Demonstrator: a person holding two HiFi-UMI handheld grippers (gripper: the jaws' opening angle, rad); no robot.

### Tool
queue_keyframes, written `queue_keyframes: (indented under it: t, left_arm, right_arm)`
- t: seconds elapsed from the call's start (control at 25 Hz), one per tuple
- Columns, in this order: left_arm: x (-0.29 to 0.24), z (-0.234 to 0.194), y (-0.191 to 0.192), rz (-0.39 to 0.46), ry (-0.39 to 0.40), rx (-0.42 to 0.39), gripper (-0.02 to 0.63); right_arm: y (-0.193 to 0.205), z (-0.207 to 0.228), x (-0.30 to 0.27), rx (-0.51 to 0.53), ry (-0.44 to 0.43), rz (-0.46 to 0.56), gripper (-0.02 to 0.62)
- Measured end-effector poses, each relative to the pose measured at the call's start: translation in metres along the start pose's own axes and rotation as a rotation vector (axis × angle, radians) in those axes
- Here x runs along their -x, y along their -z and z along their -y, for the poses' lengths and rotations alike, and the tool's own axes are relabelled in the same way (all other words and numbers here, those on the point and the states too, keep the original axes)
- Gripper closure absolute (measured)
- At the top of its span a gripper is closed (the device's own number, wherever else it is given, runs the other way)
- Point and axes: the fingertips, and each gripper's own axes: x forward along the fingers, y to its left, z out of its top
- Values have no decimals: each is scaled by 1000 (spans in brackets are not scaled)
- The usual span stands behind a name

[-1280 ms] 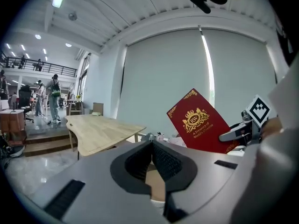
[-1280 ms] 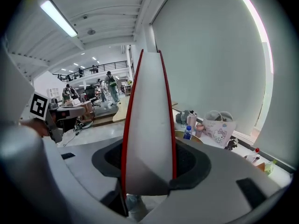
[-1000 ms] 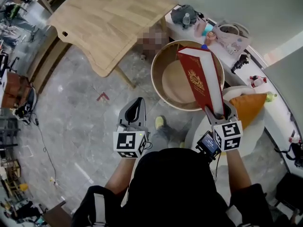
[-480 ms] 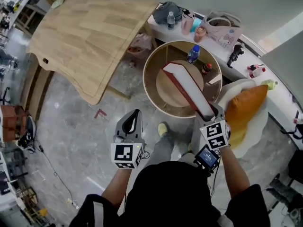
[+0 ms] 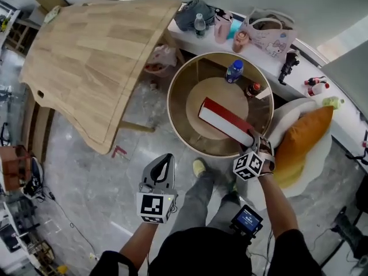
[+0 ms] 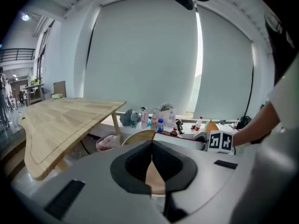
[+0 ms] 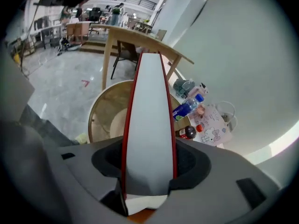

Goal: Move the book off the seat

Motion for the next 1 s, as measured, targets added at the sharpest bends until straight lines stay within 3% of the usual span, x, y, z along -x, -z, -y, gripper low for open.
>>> queue_keyframes:
  t: [0.12,0.32,0.6,1.0]
  left_arm:
    - [-10,4,10,-12,13,20,592]
    - [-14,7,19,-27,51,27,592]
    - [-21,3,46,-84,58,27,592]
    - [-29,15,55,-121,104,22,592]
  right_arm:
    - [12,-10,-30,105,18,-53,348]
    - [30,-34,-49,100,-9,-117,348]
    - [17,-39,-68,111,74,-63,347]
    - [18,-78,-77,75,-14,-2,287]
